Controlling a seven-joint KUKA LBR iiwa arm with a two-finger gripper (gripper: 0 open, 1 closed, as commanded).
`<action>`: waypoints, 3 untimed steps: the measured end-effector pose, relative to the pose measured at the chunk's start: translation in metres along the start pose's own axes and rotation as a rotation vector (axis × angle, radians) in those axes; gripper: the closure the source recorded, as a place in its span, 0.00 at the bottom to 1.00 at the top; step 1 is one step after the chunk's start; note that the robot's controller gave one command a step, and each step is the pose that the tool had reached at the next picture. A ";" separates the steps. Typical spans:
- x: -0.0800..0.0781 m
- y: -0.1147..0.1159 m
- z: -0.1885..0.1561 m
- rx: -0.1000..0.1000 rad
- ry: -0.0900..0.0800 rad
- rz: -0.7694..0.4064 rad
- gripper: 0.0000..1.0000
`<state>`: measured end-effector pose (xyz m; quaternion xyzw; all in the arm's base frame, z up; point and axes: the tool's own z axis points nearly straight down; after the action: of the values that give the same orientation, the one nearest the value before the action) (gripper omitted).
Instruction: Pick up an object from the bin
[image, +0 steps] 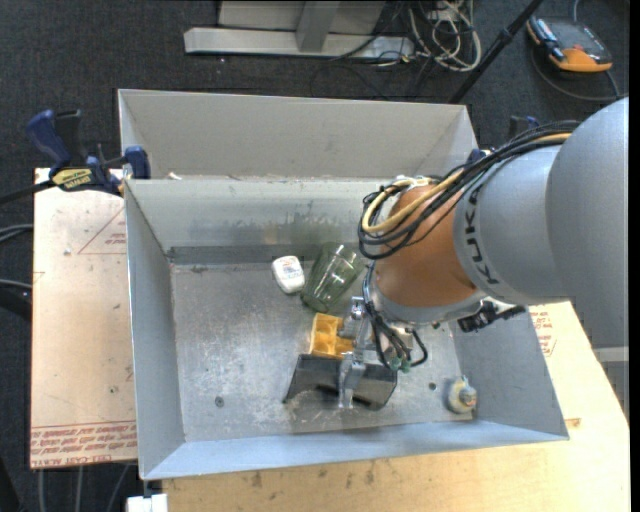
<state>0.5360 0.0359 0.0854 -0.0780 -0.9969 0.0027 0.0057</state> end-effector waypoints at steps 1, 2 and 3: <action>0.000 0.000 0.000 0.000 0.000 0.000 1.00; 0.000 0.000 -0.001 -0.001 -0.001 0.001 1.00; 0.001 0.000 -0.004 -0.002 -0.005 0.001 1.00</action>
Offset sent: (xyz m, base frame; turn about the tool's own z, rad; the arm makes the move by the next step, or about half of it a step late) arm -0.0001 0.0001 0.0104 0.0000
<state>0.5352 0.0358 0.0896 -0.0784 -0.9969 0.0017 0.0029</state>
